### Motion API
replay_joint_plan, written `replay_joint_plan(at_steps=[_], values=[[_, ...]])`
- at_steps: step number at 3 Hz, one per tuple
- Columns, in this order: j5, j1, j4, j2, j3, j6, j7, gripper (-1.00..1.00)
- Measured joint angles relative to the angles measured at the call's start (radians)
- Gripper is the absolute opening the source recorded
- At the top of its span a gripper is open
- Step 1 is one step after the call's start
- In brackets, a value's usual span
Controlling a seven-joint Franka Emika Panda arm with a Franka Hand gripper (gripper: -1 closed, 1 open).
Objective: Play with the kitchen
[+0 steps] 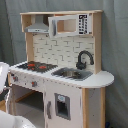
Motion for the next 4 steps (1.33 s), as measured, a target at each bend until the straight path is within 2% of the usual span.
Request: replay_joint_plan(at_steps=[2, 4], values=[[0.074, -0.011, -0.064, 0.160, -0.020, 0.053, -0.079, 1.00], [0.089, -0.046, -0.074, 0.354, -0.025, 0.136, -0.171, 1.00]])
